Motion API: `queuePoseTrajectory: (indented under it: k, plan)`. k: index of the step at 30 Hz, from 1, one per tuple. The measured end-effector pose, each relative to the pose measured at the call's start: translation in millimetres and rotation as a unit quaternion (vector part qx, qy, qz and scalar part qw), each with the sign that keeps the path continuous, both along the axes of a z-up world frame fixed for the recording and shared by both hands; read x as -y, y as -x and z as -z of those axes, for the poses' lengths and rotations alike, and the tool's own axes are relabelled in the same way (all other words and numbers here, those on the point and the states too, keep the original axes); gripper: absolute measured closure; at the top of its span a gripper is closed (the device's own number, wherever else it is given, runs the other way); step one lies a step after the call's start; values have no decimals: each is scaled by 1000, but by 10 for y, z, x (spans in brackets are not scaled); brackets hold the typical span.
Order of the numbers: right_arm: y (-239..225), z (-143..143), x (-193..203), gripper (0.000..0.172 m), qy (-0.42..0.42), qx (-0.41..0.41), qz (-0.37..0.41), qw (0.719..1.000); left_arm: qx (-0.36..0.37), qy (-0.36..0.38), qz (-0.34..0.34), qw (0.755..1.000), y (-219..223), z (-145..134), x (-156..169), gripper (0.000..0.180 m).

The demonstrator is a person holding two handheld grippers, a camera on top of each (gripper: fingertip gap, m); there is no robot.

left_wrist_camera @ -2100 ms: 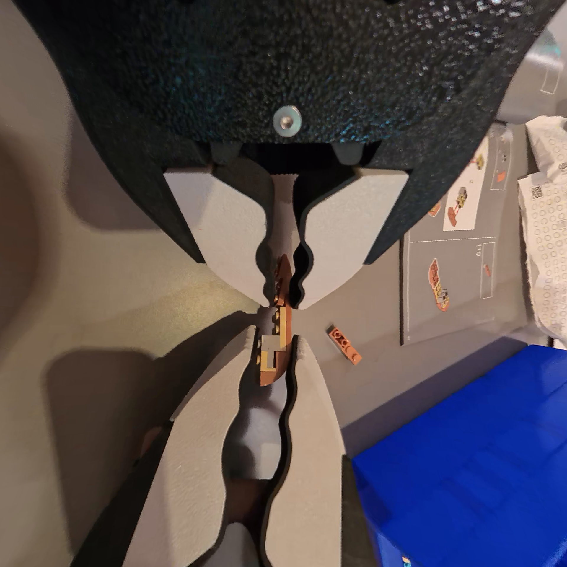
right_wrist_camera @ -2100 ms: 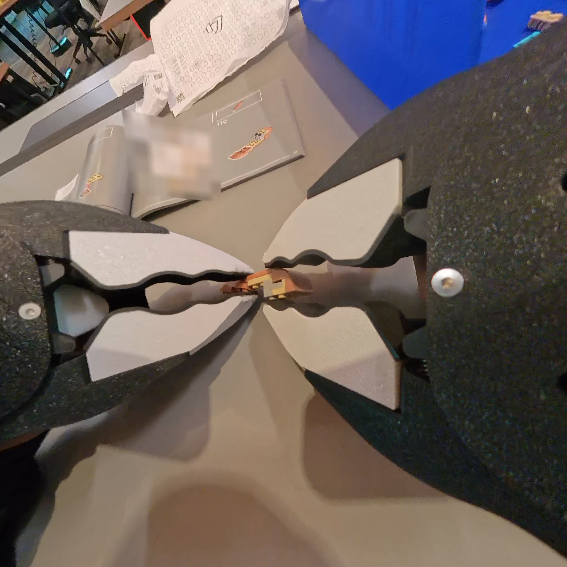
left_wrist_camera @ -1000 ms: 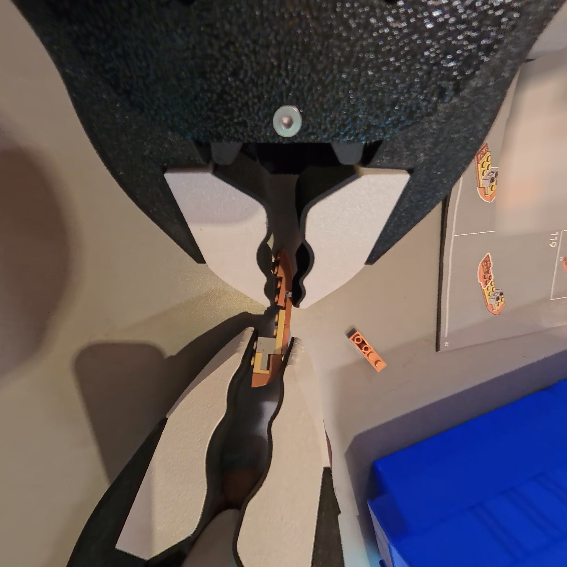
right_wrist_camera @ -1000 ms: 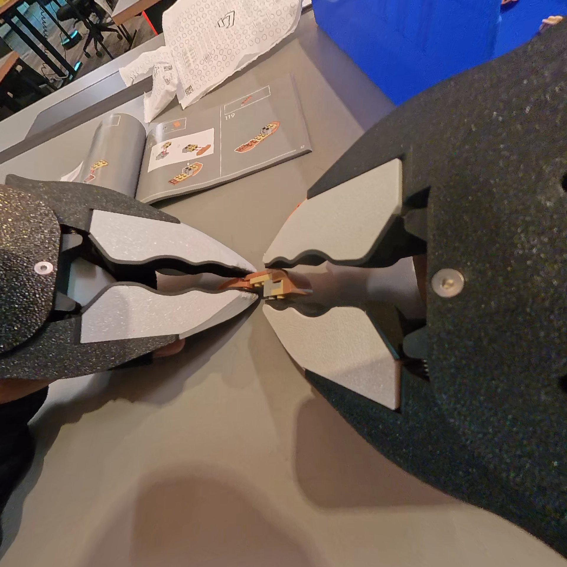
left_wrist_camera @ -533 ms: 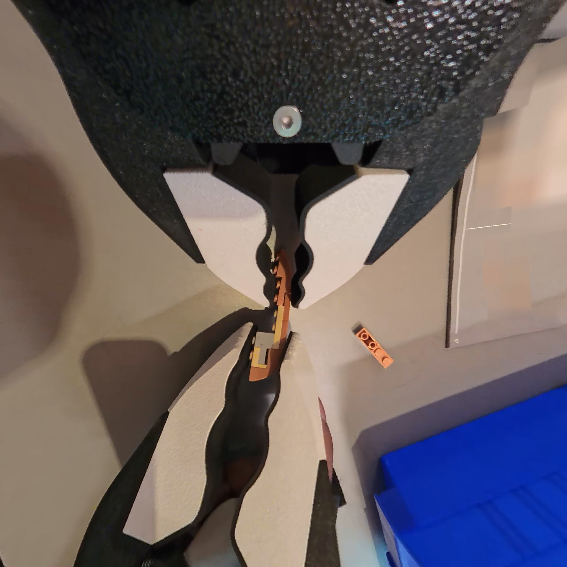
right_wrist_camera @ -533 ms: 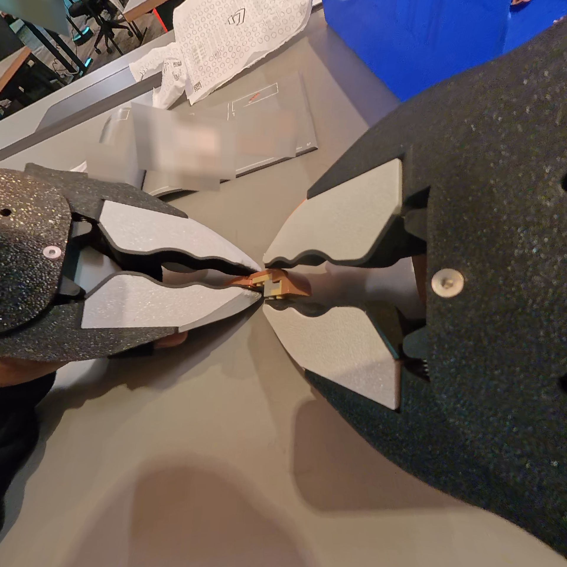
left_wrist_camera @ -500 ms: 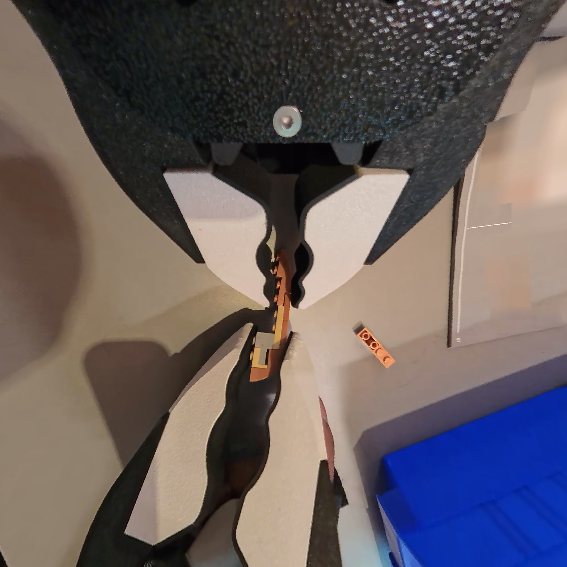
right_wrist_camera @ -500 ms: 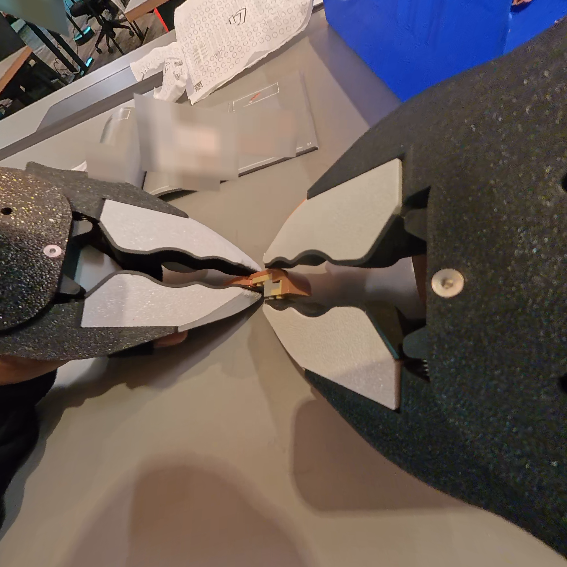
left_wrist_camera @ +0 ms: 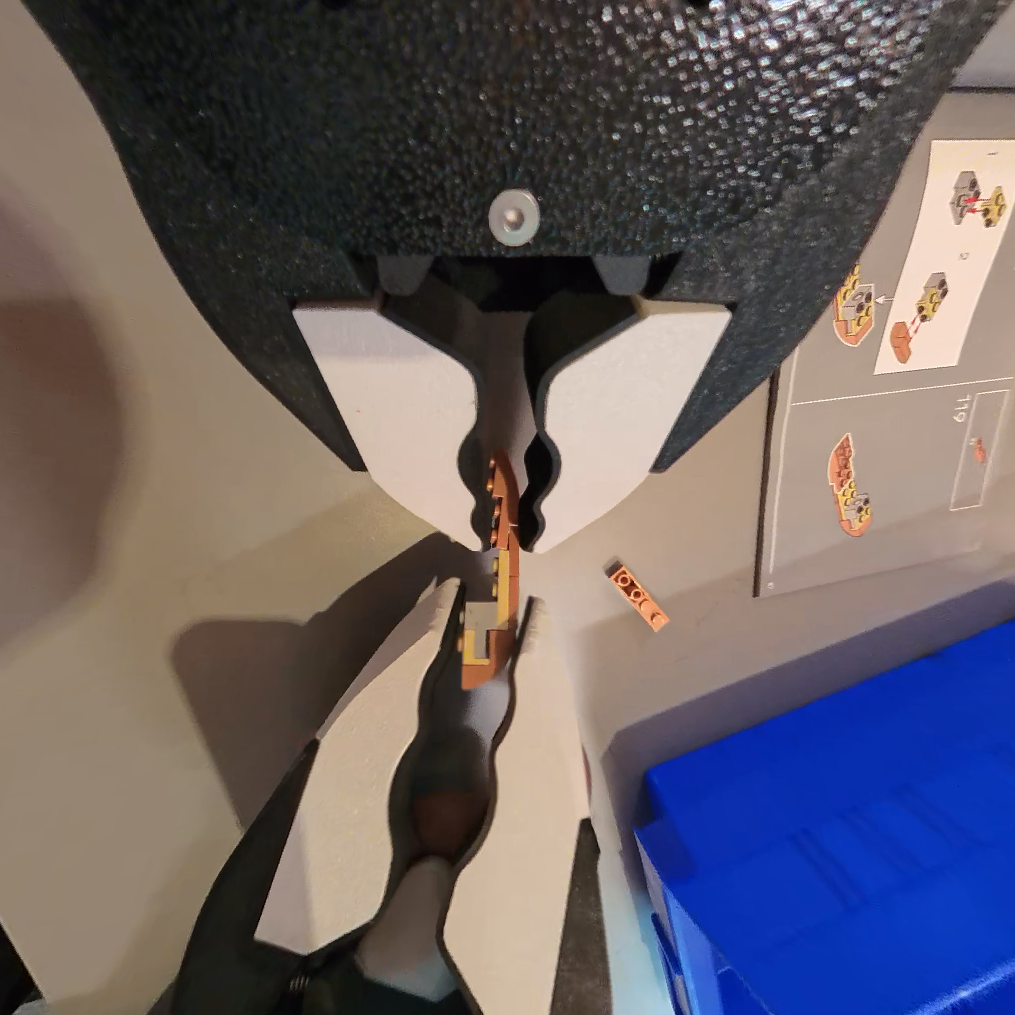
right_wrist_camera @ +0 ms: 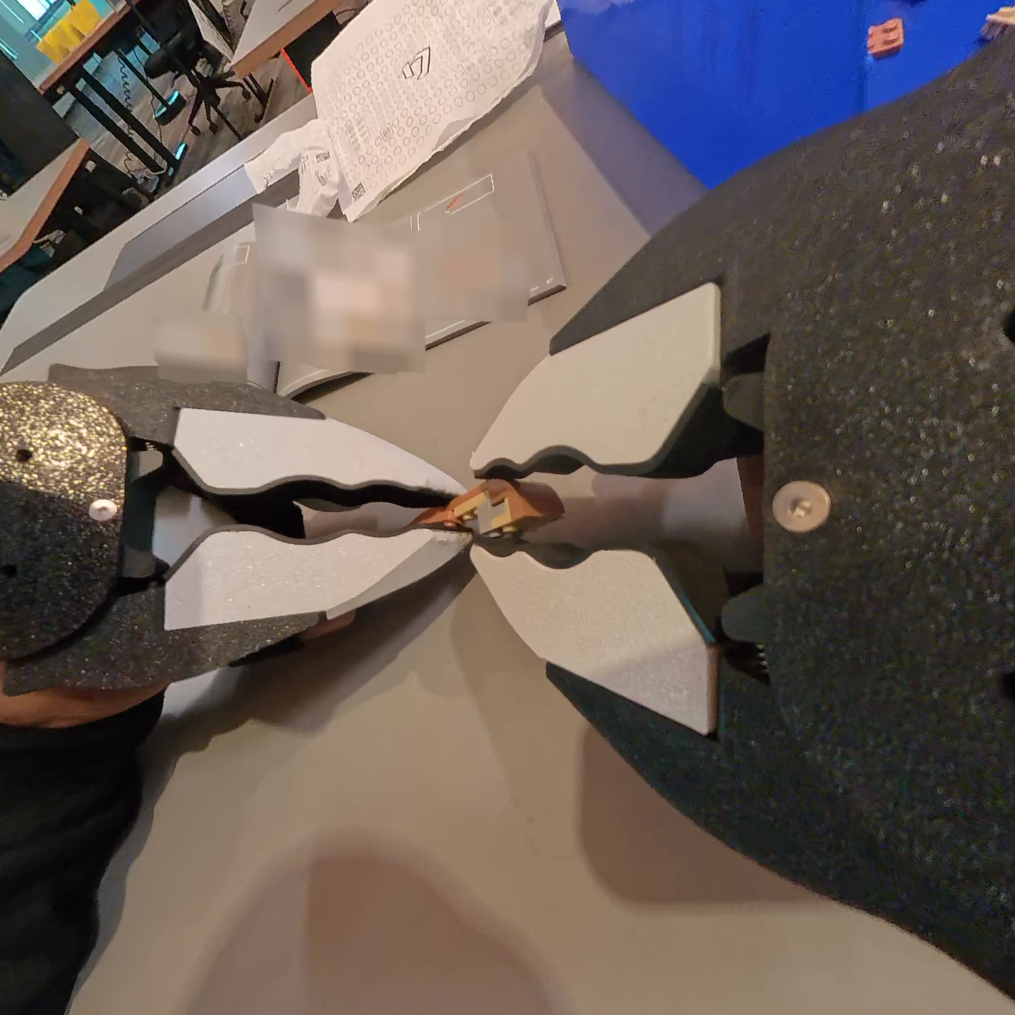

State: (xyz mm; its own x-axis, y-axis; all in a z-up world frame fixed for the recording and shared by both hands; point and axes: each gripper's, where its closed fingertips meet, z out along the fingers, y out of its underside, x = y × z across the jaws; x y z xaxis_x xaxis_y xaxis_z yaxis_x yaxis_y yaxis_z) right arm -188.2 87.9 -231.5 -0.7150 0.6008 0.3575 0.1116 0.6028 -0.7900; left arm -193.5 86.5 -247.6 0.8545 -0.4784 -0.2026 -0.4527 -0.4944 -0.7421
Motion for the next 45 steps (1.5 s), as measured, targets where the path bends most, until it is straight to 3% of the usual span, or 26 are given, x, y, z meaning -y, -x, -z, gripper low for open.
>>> queuePoseTrajectory:
  k: [10,18,31,45]
  plan:
    - [18,131,-79,151,-50,21,17,998,-26,9,-3,1000,8,56,-11,171]
    - [36,49,-74,152,19,50,33,998,-7,-9,-17,1000,32,-18,-41,171]
    - [-2,-7,10,153,49,51,10,997,8,5,-8,1000,1,50,-20,168]
    - [-26,82,30,153,16,60,1,998,4,20,3,1000,-23,98,11,170]
